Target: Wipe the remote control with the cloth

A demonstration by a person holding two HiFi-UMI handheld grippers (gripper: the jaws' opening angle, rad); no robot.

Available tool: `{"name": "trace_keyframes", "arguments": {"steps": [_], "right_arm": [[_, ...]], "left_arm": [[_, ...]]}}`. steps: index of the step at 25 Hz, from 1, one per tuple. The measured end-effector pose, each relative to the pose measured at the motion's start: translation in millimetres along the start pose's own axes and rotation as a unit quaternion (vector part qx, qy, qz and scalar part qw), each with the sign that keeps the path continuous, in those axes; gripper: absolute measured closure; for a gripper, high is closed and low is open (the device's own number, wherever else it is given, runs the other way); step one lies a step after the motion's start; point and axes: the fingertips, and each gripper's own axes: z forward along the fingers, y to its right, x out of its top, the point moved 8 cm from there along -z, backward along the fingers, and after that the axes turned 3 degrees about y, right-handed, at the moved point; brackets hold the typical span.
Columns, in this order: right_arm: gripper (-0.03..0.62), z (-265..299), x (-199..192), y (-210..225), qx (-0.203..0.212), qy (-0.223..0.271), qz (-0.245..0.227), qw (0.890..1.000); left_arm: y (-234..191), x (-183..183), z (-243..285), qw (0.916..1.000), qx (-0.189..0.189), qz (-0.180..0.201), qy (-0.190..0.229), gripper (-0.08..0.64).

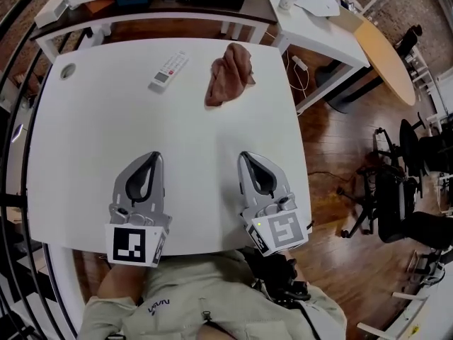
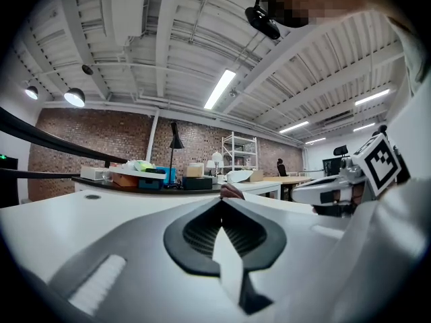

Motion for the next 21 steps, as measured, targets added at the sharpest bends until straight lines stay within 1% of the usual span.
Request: {"name": "trace_keyframes", "arguments": {"steps": [8, 21], "right_arm": [[0.591, -1.4, -0.7, -0.7, -0.005, 0.003, -0.004, 1.0], [0.591, -1.5, -0.8, 0.7, -0.004, 0.002, -0.001, 1.0]], "left_arm": [[-1.4, -3.5, 2.1, 0.9999, 0.009, -0.008, -0.012, 0.557], [-1.2, -3.8, 3.5, 0.9998, 0.009, -0.007, -0.015, 0.557]]}}
